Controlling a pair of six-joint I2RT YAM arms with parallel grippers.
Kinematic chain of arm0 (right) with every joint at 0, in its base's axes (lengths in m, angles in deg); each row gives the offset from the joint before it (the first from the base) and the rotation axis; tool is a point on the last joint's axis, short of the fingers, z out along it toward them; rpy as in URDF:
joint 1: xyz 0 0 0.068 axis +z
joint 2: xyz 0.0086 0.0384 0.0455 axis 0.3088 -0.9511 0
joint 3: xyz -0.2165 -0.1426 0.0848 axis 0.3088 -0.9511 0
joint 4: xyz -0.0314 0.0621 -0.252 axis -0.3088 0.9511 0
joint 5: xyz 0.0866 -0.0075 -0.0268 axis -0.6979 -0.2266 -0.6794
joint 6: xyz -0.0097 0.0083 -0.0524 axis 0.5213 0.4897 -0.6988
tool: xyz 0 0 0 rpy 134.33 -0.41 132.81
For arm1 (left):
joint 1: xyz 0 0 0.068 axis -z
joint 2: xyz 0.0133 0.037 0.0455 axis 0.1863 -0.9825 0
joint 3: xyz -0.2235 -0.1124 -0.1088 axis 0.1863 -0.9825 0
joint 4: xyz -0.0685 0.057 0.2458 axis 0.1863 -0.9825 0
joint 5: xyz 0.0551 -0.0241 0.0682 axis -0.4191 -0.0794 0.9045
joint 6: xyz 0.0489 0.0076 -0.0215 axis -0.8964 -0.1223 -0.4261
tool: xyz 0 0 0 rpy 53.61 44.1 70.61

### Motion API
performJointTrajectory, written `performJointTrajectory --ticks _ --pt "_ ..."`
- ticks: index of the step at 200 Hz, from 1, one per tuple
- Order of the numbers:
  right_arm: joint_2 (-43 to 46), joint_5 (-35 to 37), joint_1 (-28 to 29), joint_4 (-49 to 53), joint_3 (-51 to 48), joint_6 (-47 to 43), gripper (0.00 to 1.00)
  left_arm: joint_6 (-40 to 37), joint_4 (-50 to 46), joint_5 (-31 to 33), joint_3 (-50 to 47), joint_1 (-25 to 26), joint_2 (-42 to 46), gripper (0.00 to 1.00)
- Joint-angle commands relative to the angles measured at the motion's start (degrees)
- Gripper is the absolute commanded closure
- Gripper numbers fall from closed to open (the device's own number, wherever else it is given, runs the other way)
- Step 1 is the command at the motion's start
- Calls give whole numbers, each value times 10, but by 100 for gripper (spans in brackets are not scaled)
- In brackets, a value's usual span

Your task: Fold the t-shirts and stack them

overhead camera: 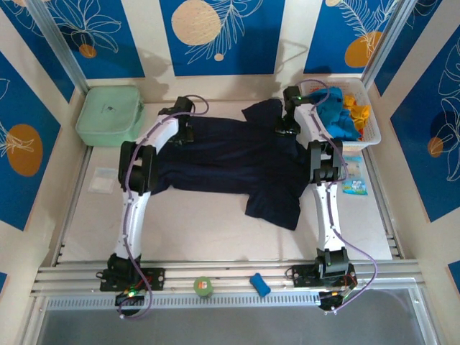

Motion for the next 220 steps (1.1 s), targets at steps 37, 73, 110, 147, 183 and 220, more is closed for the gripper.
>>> performJointTrajectory --ticks 37,73,110,147,183,220 --pt "109 2 9 -13 -219 22 100 30 39 -40 -228 16 102 100" --pt "143 26 8 -27 -292 32 100 47 66 -40 -313 42 149 100" --pt "169 40 9 -32 -333 38 100 79 81 -24 -380 66 190 100" --pt "193 33 10 -37 -362 44 100 107 65 15 -414 71 220 100" --pt "213 31 21 -31 -378 52 100 108 12 66 -390 71 242 100" --pt "239 40 29 -21 -367 56 100 99 -54 101 -331 71 272 100"
